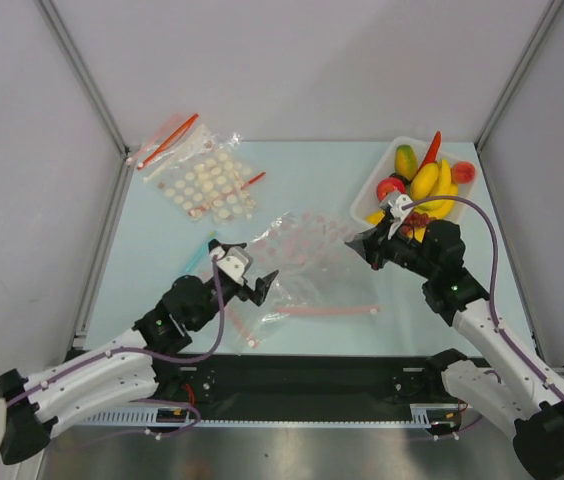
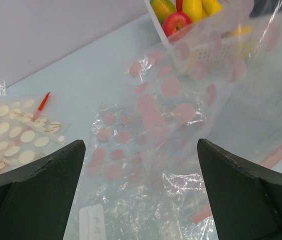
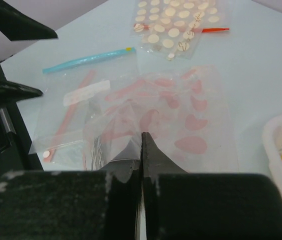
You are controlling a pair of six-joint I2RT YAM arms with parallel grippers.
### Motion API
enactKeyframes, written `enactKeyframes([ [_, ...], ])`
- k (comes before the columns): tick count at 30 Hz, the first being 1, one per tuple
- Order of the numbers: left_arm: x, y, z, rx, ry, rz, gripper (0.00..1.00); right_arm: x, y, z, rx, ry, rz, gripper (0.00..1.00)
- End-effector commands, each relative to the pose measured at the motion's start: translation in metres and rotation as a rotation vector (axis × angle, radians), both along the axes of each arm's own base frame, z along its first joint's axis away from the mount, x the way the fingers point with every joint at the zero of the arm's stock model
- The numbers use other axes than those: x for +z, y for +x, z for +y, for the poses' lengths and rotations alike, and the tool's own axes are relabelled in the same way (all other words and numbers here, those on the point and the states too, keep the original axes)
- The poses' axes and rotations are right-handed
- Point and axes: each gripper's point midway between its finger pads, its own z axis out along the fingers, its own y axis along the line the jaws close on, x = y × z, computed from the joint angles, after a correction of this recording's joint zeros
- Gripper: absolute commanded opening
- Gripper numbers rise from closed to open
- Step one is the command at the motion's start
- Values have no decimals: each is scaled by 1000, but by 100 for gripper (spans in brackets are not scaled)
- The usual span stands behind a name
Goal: Place the food in the zip-top bag and seal the zipper
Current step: Adjust the zipper food storage bag at the center of the board.
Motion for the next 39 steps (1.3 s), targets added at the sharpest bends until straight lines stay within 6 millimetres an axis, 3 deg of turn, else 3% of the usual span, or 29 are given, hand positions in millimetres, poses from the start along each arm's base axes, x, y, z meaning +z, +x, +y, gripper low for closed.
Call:
enactKeyframes([
  [1, 4, 2, -20, -59, 82, -42, 100, 18, -5, 2, 27, 51, -33, 0],
  [10, -10, -12, -51, -170, 187, -65, 100, 15, -5, 1, 35, 54, -25, 0],
  [19, -5, -31, -70, -301, 177, -85, 100, 11, 1, 2, 18, 65, 5, 0],
  [30, -29, -19, -79, -277, 240, -46, 100, -14, -21, 54, 239, -17, 38, 2],
  [36, -35, -23, -87, -321, 252, -33, 100, -14, -35, 68, 318, -46, -7, 2],
  [39, -35, -26, -91, -348, 259, -30, 88, -15, -39, 73, 334, -60, -16, 6],
])
